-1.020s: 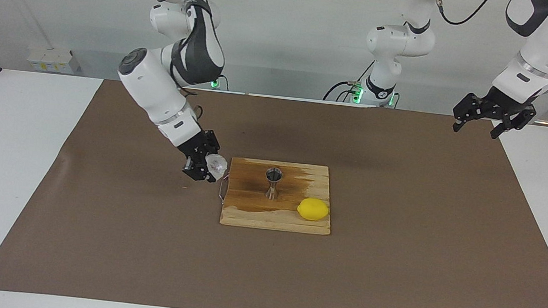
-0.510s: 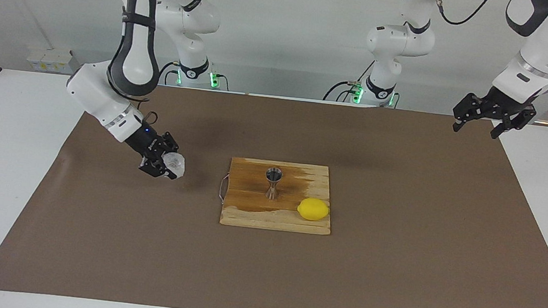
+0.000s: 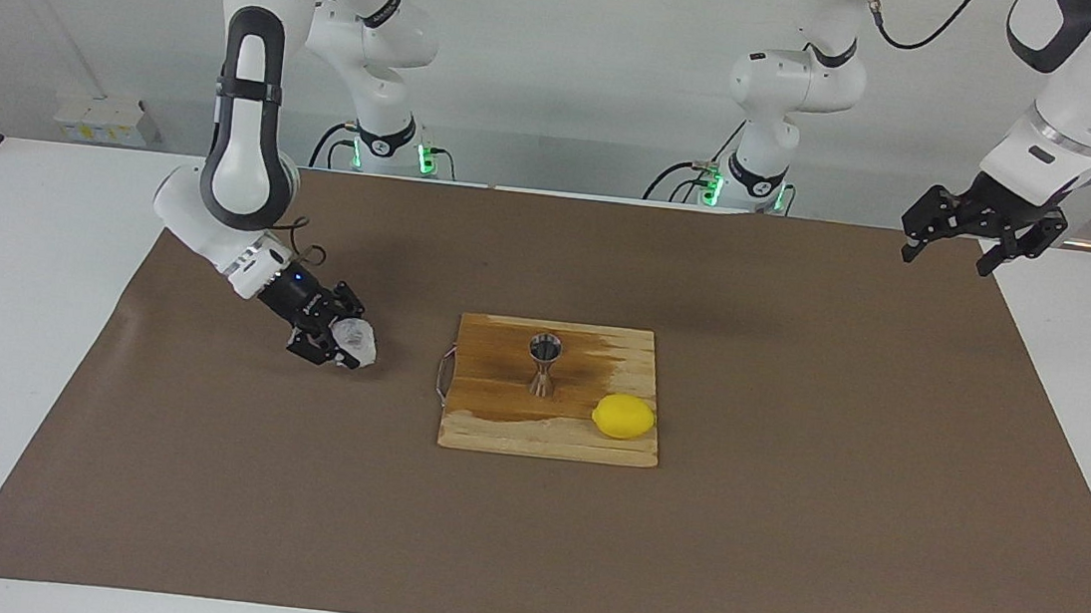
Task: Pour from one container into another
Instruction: 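Carry the white cup back beside the board and lower it, then open the right gripper and withdraw it from the white cup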
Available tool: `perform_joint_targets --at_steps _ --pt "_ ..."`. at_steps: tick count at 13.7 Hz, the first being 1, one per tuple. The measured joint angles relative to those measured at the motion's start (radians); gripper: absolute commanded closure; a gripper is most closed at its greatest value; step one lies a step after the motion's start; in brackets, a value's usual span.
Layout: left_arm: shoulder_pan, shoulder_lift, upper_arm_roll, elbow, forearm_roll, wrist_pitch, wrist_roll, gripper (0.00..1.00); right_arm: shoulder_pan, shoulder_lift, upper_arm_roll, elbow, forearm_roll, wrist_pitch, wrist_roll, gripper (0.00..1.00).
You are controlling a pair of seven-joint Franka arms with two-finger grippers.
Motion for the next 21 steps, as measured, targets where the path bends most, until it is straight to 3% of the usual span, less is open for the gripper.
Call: perform_joint_targets --at_steps 1,2,6,8,14,18,21 --pt "0.000 0.000 0.000 0.000 0.000 0.000 0.000 0.00 -0.005 0.017 0.000 0.001 0.006 -0.002 -0.024 0.13" --pt "0.000 0.000 0.000 0.000 0.000 0.000 0.000 0.00 -0.007 0.025 0.000 0.002 0.007 -0.004 -0.034 0.00" --pt "0.000 0.000 0.000 0.000 0.000 0.000 0.000 0.00 -0.001 0.009 0.005 0.019 0.000 -0.014 -0.031 0.00" --pt "0.000 0.000 0.000 0.000 0.000 0.000 0.000 0.00 0.003 -0.019 0.008 0.028 -0.071 -0.014 0.042 0.00" --pt "0.000 0.000 0.000 0.000 0.000 0.000 0.000 0.00 0.049 -0.169 0.010 0.049 -0.435 -0.015 0.552 0.00" --pt "0.000 0.000 0.000 0.000 0.000 0.000 0.000 0.00 0.050 -0.191 0.010 0.064 -0.677 -0.012 0.893 0.00" --pt "0.000 0.000 0.000 0.000 0.000 0.000 0.000 0.00 0.086 -0.192 0.014 0.096 -0.922 -0.012 1.249 0.00"
